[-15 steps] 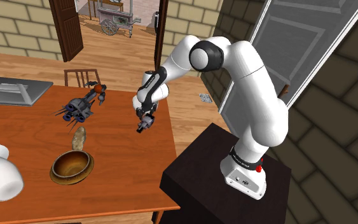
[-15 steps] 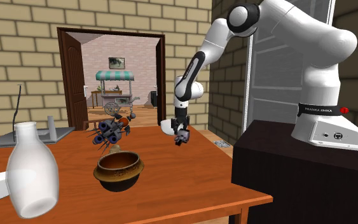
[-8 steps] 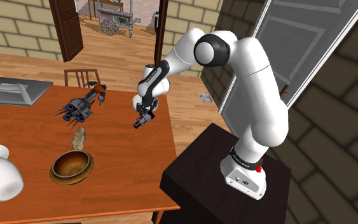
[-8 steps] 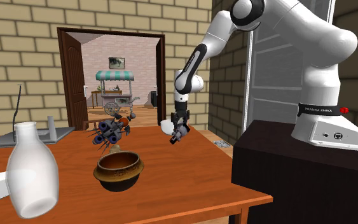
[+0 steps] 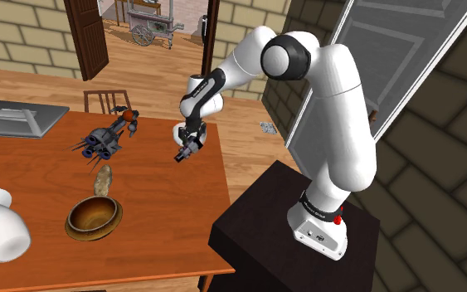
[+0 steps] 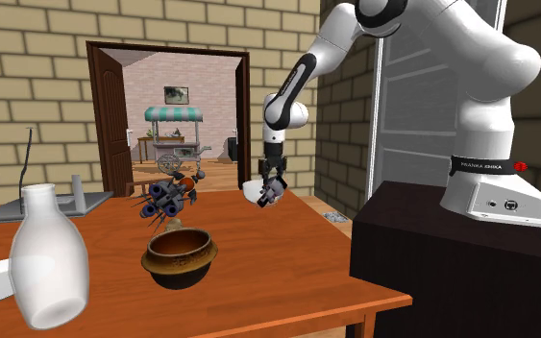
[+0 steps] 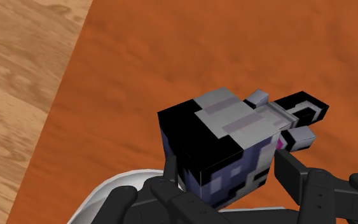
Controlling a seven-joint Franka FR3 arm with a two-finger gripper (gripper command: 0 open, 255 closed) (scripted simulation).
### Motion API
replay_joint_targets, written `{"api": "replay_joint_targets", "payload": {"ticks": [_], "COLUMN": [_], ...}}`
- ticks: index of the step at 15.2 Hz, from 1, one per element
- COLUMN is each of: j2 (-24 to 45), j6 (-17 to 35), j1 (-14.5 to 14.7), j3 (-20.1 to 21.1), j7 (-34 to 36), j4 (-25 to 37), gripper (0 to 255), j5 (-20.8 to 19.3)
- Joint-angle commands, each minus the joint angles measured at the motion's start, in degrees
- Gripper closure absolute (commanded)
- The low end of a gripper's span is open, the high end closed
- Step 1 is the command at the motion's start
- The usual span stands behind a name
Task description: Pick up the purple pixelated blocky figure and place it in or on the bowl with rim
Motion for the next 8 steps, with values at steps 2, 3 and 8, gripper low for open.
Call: {"api": "replay_joint_targets", "payload": {"ticks": [2, 3, 8], "j2": [-2.0, -2.6, -5.7], "j6": [-1.5, -2.0, -4.6], "j1": [0.4, 0.5, 0.9], "j3": [-0.4, -0.5, -1.1], "j7": [0.3, 0.4, 0.8], "j4": [-0.4, -0.6, -1.1], "gripper": [255, 255, 255], "j5": [-0.4, -0.5, -1.1]}}
